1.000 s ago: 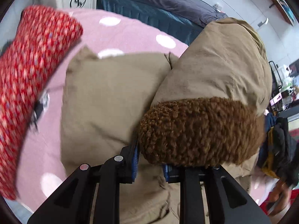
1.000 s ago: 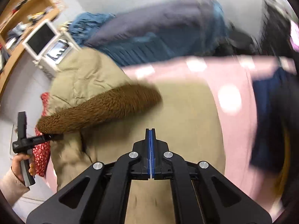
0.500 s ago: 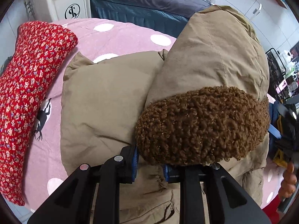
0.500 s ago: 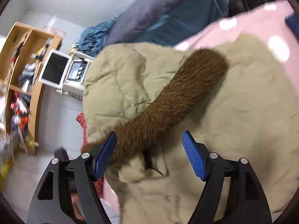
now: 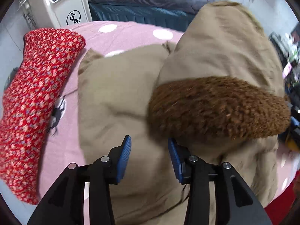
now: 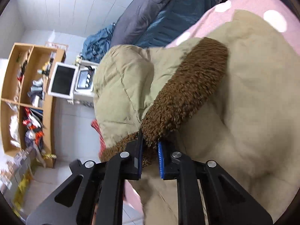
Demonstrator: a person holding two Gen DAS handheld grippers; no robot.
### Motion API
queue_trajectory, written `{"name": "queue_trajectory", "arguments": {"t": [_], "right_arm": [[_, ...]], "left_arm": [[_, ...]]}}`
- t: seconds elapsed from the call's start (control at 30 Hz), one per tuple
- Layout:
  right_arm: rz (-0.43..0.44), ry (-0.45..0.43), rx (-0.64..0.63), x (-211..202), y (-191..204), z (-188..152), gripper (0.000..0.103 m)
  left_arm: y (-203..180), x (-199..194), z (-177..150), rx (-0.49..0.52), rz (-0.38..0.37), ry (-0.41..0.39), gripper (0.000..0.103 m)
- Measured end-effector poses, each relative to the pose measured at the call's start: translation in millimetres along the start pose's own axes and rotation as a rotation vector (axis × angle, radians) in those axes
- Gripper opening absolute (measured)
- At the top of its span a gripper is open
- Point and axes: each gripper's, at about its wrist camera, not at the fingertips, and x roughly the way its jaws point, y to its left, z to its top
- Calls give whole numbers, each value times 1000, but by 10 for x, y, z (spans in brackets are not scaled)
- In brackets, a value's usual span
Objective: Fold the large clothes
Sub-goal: 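Lift the hood with both tools and fold it down over the jacket, then press the folded hood flat onto the jacket with both open tools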
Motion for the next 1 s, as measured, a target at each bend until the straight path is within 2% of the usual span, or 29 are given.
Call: {"name": "queue_trajectory", "arguments": {"t": [0.13,0.27,0.37,0.5,0.57,0.6,0.7,0.73,0.77,0.83,0.9,1.0], "right_arm": [[-72,51,-26,-89,-184,-343,13],[-111,113,-2,71,-377,-567,13],[-166,137,-75,185,-289,-602,13],[-216,161,-155,246,-199,-638,13],[-249,176,-154,294,-237,-636,13],[-265,181,-146,296,-266,-623,13],[-294,179,-164,289,-219,-577,16],[-307,181,-167,269,-205,-558,19],[-325,179,-169,240,-191,-550,22],[-383,178,-181,157,-203,-595,35],[-436,175,-201,96,-145,-601,39],[-502,117,-251,-61,-16,-536,39]], "left_arm": [[26,-63,-325,43,36,43,43],[59,-252,-440,3,30,23,45],[-25,-435,-311,-19,-1,-39,47],[-376,-589,-35,44,-39,-120,60],[-576,-586,103,81,-69,-138,64],[-656,-570,150,100,-76,-137,69],[-962,-316,241,200,-44,-98,71],[-1084,-158,225,238,-27,-58,71],[-1136,-65,204,256,-15,-40,72],[-1250,120,133,298,35,-19,75],[-1315,251,76,325,68,-14,78],[-1310,370,45,326,71,-8,80]]}}
